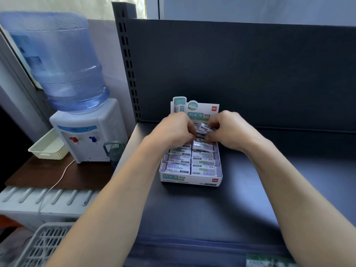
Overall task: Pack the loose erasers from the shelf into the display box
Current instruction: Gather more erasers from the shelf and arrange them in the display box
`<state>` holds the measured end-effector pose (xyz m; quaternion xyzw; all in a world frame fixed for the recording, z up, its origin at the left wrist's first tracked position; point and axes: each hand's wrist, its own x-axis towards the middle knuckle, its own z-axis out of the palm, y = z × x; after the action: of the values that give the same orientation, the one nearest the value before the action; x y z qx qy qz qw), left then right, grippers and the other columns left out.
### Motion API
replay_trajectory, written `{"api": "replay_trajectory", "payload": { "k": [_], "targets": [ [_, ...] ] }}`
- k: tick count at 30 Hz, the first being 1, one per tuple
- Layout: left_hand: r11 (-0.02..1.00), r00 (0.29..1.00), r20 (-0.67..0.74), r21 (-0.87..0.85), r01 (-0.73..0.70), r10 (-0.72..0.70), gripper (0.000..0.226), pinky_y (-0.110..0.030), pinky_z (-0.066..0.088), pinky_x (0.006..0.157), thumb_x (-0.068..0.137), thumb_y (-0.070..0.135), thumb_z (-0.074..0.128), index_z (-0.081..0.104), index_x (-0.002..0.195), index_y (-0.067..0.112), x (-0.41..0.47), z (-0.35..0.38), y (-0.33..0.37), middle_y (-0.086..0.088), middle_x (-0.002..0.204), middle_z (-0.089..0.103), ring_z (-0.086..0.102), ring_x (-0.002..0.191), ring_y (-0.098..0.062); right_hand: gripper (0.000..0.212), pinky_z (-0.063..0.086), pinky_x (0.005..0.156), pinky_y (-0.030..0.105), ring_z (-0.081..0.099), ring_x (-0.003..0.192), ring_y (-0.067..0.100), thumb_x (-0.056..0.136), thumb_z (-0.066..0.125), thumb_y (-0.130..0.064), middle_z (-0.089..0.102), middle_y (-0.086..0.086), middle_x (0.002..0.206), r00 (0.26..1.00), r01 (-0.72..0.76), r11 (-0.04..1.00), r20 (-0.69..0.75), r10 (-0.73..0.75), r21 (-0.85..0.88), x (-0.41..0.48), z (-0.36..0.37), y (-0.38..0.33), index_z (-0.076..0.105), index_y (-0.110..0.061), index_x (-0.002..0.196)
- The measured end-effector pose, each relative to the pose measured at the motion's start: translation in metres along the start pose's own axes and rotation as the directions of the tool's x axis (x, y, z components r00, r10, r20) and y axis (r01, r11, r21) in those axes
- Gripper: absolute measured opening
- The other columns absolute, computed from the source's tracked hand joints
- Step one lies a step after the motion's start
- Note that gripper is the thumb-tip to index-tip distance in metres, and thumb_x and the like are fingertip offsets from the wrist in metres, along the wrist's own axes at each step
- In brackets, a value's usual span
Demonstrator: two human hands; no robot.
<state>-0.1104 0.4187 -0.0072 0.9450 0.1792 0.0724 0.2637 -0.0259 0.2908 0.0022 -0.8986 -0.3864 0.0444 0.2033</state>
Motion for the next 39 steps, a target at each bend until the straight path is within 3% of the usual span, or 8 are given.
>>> {"api": "replay_trajectory", "payload": {
  "k": [4, 10, 15, 19, 26, 32, 35, 39],
  "targets": [
    [0.996, 0.999, 0.03, -0.083, 0.037, -0.035, 0.013, -0.027, 0.054, 0.074, 0.075, 0.013, 0.073, 0.072, 0.076, 0.026, 0.001, -0.004, -0.001, 0.009, 0.077, 0.068, 0.064, 0.079, -0.01, 0.01, 0.038, 0.053, 0.027, 0.051, 0.068, 0.02, 0.077, 0.072, -0.021, 0.053, -0.002, 0.067, 0.999, -0.01, 0.999, 0.047, 0.011, -0.03, -0.001, 0.001, -0.002, 0.066, -0.013, 0.075],
    [0.996, 0.999, -0.04, -0.092, 0.024, -0.028, 0.009, -0.029, 0.055, 0.078, 0.072, 0.019, 0.079, 0.074, 0.076, 0.026, 0.0, 0.0, -0.003, 0.008, 0.077, 0.068, 0.064, 0.08, -0.01, 0.04, 0.026, 0.046, 0.028, 0.034, 0.052, 0.015, 0.078, 0.069, -0.016, 0.037, 0.0, 0.054, 0.992, -0.023, 0.998, 0.123, 0.031, -0.064, 0.001, 0.001, -0.004, 0.04, -0.013, 0.051],
    [0.992, 0.998, -0.04, -0.12, 0.037, -0.042, 0.009, -0.029, 0.055, 0.07, 0.071, 0.023, 0.08, 0.071, 0.069, 0.023, -0.003, 0.002, -0.002, 0.007, 0.07, 0.067, 0.064, 0.073, -0.012, 0.019, 0.031, 0.048, 0.026, 0.046, 0.065, 0.019, 0.079, 0.069, -0.018, 0.049, -0.001, 0.063, 0.989, -0.007, 0.996, 0.143, 0.02, -0.092, 0.003, 0.002, -0.004, 0.056, -0.013, 0.066],
    [0.979, 0.998, 0.041, -0.195, 0.055, -0.048, 0.01, -0.021, 0.051, 0.071, 0.079, 0.014, 0.074, 0.074, 0.086, 0.021, -0.004, -0.005, -0.007, 0.009, 0.075, 0.067, 0.063, 0.074, -0.008, 0.013, 0.033, 0.05, 0.024, 0.051, 0.072, 0.018, 0.079, 0.071, -0.021, 0.05, -0.006, 0.068, 0.993, -0.006, 0.999, 0.116, 0.012, -0.047, 0.003, 0.004, -0.001, 0.059, -0.017, 0.078],
    [0.995, 0.989, 0.138, -0.066, 0.068, -0.059, 0.019, -0.023, 0.043, 0.077, 0.077, 0.016, 0.071, 0.066, 0.093, 0.025, -0.005, -0.011, 0.001, 0.007, 0.097, 0.062, 0.057, 0.092, -0.011, 0.02, 0.03, 0.046, 0.026, 0.039, 0.054, 0.009, 0.078, 0.073, -0.02, 0.046, -0.005, 0.061, 0.995, -0.014, 1.0, 0.098, 0.014, 0.001, -0.001, 0.002, 0.001, 0.057, -0.015, 0.068],
    [0.993, 0.986, 0.142, -0.067, 0.092, -0.082, 0.02, -0.022, 0.042, 0.07, 0.074, 0.012, 0.067, 0.064, 0.089, 0.025, -0.004, -0.011, 0.002, 0.008, 0.092, 0.059, 0.055, 0.084, -0.011, 0.015, 0.031, 0.047, 0.025, 0.042, 0.056, 0.011, 0.078, 0.074, -0.02, 0.049, -0.004, 0.062, 0.994, -0.02, 0.999, 0.104, 0.017, 0.027, -0.001, 0.003, 0.002, 0.062, -0.014, 0.072],
    [0.989, 0.99, 0.119, -0.123, 0.084, -0.069, 0.022, -0.02, 0.04, 0.06, 0.073, 0.012, 0.072, 0.064, 0.092, 0.021, -0.005, -0.012, -0.003, 0.01, 0.084, 0.054, 0.05, 0.073, -0.004, 0.013, 0.04, 0.058, 0.026, 0.052, 0.065, 0.016, 0.074, 0.076, -0.02, 0.059, 0.001, 0.07, 0.995, -0.036, 0.991, 0.099, 0.024, 0.129, 0.002, 0.002, 0.007, 0.068, -0.01, 0.079],
    [0.979, 0.988, 0.11, -0.164, 0.125, -0.108, 0.027, -0.029, 0.047, 0.07, 0.069, 0.013, 0.076, 0.06, 0.091, 0.017, -0.006, -0.01, -0.008, 0.003, 0.086, 0.057, 0.054, 0.077, -0.014, 0.016, 0.051, 0.071, 0.032, 0.06, 0.075, 0.018, 0.074, 0.077, -0.022, 0.069, 0.004, 0.082, 0.993, -0.044, 0.985, 0.117, 0.025, 0.166, 0.004, 0.003, 0.007, 0.072, -0.012, 0.084]
  ]
}}
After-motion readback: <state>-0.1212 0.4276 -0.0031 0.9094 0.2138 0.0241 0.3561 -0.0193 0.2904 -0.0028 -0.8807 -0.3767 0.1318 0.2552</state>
